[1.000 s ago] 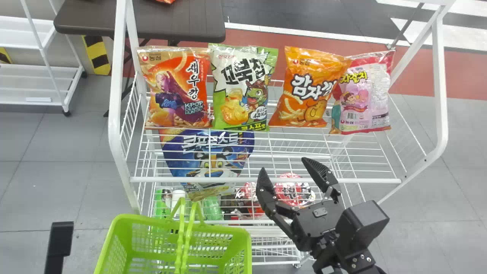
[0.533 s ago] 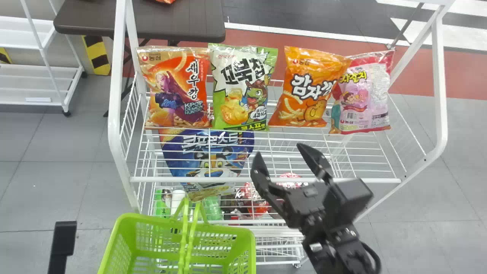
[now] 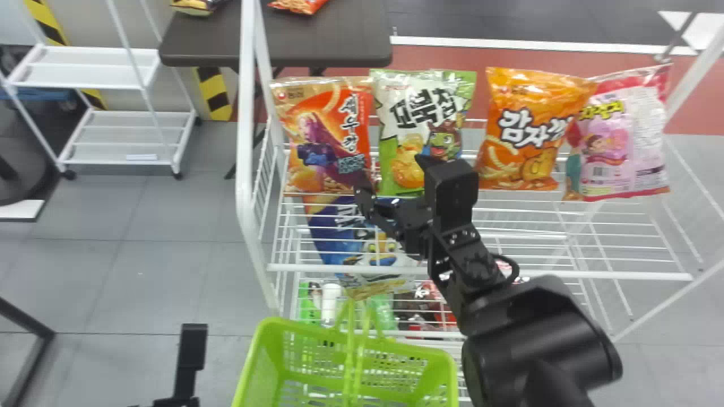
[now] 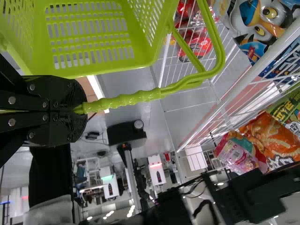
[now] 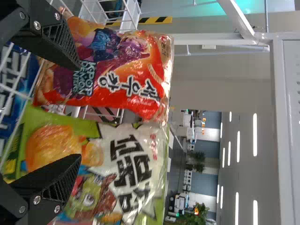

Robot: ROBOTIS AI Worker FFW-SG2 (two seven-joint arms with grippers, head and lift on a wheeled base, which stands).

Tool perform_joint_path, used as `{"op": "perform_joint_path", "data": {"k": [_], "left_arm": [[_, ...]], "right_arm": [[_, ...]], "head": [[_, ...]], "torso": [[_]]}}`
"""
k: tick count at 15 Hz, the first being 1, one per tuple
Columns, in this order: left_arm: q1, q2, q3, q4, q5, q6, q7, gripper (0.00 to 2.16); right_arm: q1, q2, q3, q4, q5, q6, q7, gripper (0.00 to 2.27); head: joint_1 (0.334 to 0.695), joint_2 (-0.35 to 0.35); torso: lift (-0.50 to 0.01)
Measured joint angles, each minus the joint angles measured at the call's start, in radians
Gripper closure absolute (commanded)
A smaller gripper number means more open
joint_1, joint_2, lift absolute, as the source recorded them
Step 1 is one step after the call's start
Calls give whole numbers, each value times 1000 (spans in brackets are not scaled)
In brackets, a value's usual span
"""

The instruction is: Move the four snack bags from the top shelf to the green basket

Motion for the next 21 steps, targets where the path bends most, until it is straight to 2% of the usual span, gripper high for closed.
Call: {"op": "perform_joint_path", "data": {"k": [5,8,10,11,13,15,17,21], "left_arm": [[-37,2,9,59,-1,-13,-28,1808],[-51,2,20,85,-1,-24,-40,1808],[-60,3,20,91,-1,-24,-44,1808],[-64,4,20,96,-1,-24,-45,1808],[-68,6,21,101,0,-23,-46,1808],[-70,7,22,101,1,-24,-50,1808],[-72,7,24,101,3,-24,-50,1808],[-74,2,25,92,8,-24,-48,1808]], "right_arm": [[-197,0,86,188,-82,76,-2,191],[-263,0,115,255,-112,104,63,441],[-294,0,117,278,-129,150,130,1089],[-306,0,118,284,-130,185,154,1511],[-311,0,121,271,-132,267,165,1882],[-279,0,121,205,-129,344,164,1926],[-204,0,127,80,-78,392,139,1926],[-44,-6,158,-170,10,376,-6,1926]], "head": [[695,78],[695,124],[695,137],[695,142],[695,146],[695,149],[695,152],[695,137]], "torso": [[0],[0],[0],[0],[0],[0],[0],[0]]}}
